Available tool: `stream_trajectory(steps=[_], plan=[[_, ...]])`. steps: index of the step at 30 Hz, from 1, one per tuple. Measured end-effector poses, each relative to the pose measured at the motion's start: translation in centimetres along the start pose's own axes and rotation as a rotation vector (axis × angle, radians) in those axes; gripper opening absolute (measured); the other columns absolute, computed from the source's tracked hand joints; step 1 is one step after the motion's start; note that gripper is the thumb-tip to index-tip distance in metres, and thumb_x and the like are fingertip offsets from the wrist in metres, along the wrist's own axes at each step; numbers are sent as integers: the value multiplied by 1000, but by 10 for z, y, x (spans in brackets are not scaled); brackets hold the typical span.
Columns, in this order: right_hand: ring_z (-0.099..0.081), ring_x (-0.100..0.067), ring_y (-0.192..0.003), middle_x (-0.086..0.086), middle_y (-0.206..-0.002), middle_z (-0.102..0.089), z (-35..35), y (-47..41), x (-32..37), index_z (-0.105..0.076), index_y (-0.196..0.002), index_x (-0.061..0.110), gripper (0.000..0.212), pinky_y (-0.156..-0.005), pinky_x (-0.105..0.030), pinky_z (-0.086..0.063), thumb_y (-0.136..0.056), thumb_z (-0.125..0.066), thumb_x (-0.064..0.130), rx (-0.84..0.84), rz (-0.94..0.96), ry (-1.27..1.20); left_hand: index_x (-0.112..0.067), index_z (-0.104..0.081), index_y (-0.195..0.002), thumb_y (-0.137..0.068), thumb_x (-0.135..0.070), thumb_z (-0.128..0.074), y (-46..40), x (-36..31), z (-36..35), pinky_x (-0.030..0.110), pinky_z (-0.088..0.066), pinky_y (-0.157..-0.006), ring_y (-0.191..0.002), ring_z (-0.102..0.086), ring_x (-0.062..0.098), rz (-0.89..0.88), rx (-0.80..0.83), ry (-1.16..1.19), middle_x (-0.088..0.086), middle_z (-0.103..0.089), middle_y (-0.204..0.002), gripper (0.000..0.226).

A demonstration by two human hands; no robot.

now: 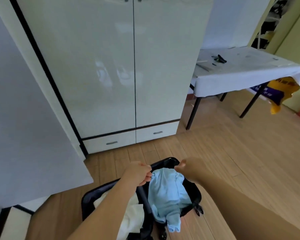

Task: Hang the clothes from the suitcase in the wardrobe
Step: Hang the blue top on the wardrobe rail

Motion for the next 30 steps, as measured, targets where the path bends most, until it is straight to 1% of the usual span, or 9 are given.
stream_trajectory(steps=[4, 7, 12, 14, 16, 18, 20, 24, 30], plan=[[-51, -15, -66, 0, -68, -52, -90, -74, -67, -57, -73, 9, 29, -49, -22, -32, -94, -50, 28, -25, -65, 19, -8, -48, -74, -97, 1, -48, -81, 71, -39, 10, -33, -34, -55, -43, 12, 29, 5, 27, 7, -47, -67, 25], [-32, -9, -49, 3, -55, -36, -176, -131, -115, -37, -59, 13, 39, -43, -21, -21, -93, -50, 28, 13, -84, 75, -12, -43, -67, -97, 4, -45, -150, 152, -62, 12, -29, -35, -46, -42, 10, 87, 18, 0, 6, -45, -64, 34], [-43, -15, -64, -1, -67, -46, -300, -211, -164, -45, -60, 12, 35, -49, -21, -28, -90, -52, 28, 84, -52, 103, -12, -52, -73, -94, -2, -51, -246, 257, -81, 12, -39, -37, -48, -51, 9, 80, -55, -40, 4, -56, -67, 23], [-58, -18, -82, -8, -88, -64, -341, -233, -176, -66, -84, 4, 26, -67, -27, -46, -89, -57, 28, 82, -56, 41, -10, -48, -69, -95, 2, -47, -272, 287, -87, 14, -35, -36, -44, -48, 11, 77, -58, -2, 9, -50, -66, 29], [-58, -21, -106, -12, -116, -64, -376, -252, -190, -65, -114, 3, 36, -88, -31, -47, -88, -59, 27, 49, -84, 1, -9, -51, -69, -95, 0, -46, -301, 311, -93, 16, -38, -41, -51, -51, 15, 61, -92, -35, 12, -54, -71, 29], [-54, -23, -114, -12, -125, -57, -403, -265, -207, -64, -118, 11, 34, -93, -29, -46, -89, -57, 26, 13, -103, 8, -10, -56, -70, -93, -3, -49, -322, 332, -99, 16, -41, -42, -56, -53, 17, 36, -134, -73, 10, -57, -73, 25], [-44, -27, -126, -13, -139, -44, -425, -277, -224, -62, -120, 16, 31, -99, -32, -43, -91, -52, 23, -14, -114, 118, -10, -56, -71, -91, -3, -49, -338, 347, -108, 19, -42, -46, -61, -54, 19, 11, -132, -96, 9, -58, -75, 23], [7, -33, -146, -8, -160, 11, -452, -282, -249, -54, -127, 31, 38, -109, -45, -29, -95, -42, 14, 3, -5, 362, -11, -56, -75, -93, -6, -49, -349, 369, -121, 24, -44, -56, -60, -56, 16, 21, -74, -136, 9, -60, -79, 20], [19, -34, -145, -8, -160, 18, -461, -298, -264, -42, -141, 28, 47, -114, -55, -12, -97, -34, 13, 67, 97, 493, -11, -57, -79, -93, -9, -49, -343, 382, -131, 22, -46, -56, -64, -59, 16, 19, -43, -177, 8, -63, -81, 17]])
Point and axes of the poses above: each hand's wrist, its own y-axis away from the middle knuckle, its own z-axis out of the back of the hand, x = y × z, the point moved 1 cm from there along -y, towards the middle knuckle
